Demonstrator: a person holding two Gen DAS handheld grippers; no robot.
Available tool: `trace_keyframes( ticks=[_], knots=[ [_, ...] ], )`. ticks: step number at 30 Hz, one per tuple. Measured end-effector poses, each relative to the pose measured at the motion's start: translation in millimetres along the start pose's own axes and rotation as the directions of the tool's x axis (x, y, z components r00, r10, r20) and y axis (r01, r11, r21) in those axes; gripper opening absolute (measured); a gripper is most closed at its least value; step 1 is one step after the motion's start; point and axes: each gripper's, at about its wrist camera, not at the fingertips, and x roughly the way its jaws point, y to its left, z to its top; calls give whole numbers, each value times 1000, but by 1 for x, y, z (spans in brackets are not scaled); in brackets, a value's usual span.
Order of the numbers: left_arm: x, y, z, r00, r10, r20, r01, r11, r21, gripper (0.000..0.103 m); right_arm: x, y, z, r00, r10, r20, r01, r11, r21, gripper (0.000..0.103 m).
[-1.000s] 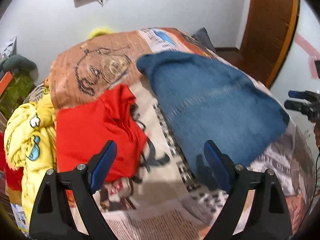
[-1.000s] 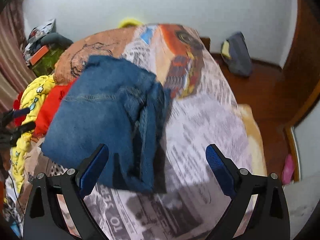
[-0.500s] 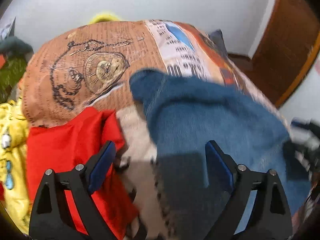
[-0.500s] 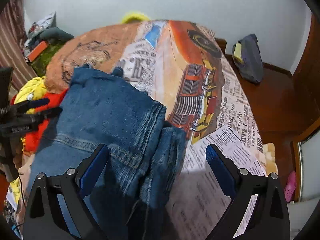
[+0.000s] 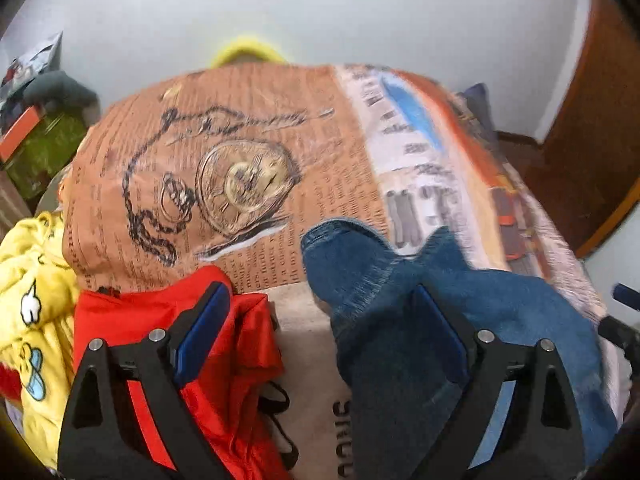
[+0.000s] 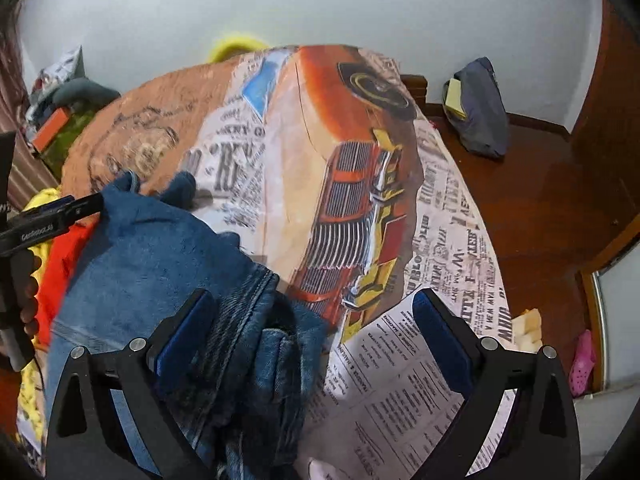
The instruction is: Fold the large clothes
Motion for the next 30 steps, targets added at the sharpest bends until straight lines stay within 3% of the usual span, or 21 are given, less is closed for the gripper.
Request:
trace_keyframes(
  ticks=[5, 11, 13, 18, 22, 25, 27, 30],
  knots=[
    [-38, -3, -19, 997, -81, -2, 81, 995, 58, 93, -29, 3, -13, 997, 73, 32, -72, 997, -13, 100],
    [-58, -13, -63, 982, -171, -81, 178, 981, 79, 93, -23, 8, -38, 984, 172, -49, -172, 985, 8, 100],
    [-54, -12, -79, 966, -222, -131, 229, 973, 41, 93, -15, 7, -51, 973, 212, -97, -209, 977, 38, 100],
    [-34, -10, -112, 879, -410, -245, 400, 912, -92, 94, 7, 0, -71, 951, 262, -167, -247, 963, 105, 100],
    [-15, -5, -118, 827, -495, -267, 453, 868, -205, 98, 33, -12, -65, 892, 394, -220, -341, 908, 243, 100],
    [4, -2, -117, 783, -557, -276, 483, 825, -295, 98, 45, -12, -54, 873, 433, -226, -380, 893, 242, 103],
    [12, -3, -114, 777, -569, -268, 487, 814, -315, 99, 48, -10, -50, 871, 440, -220, -388, 889, 242, 103],
    [15, -13, -107, 794, -544, -273, 475, 834, -281, 99, 57, -8, -44, 863, 460, -211, -406, 878, 252, 103]
  ],
)
